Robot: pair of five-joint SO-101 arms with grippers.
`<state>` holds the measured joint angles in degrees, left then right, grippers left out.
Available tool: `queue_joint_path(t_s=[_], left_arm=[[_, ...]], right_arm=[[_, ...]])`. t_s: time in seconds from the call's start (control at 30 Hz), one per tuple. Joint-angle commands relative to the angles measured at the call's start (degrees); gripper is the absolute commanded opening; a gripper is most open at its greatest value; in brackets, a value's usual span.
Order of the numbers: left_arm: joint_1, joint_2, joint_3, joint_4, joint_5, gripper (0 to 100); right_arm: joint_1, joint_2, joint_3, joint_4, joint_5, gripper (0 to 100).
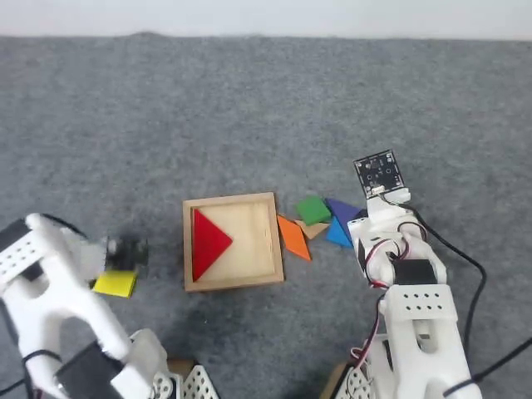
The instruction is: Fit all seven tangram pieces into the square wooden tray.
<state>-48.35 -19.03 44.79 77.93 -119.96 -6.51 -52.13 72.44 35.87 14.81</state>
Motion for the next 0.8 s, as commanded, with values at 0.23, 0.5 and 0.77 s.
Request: queue_joint_path(t_s=[0.23,0.5,0.77], left_arm=[[5.27,-1.58,1.71,-4.04,30.86,1],[7.38,-2.11,6.73,0.53,-4.31,1],[2.9,-1.85,3.65,4.84,-38.51,1]], right_arm=[[0.84,-0.4,-2.46,-0.75,0.7,0.9],[0.84,-0.4,-2.46,-0.66,0.7,0.9],[0.92,-0.4,-2.46,-0.75,0.7,0.9]])
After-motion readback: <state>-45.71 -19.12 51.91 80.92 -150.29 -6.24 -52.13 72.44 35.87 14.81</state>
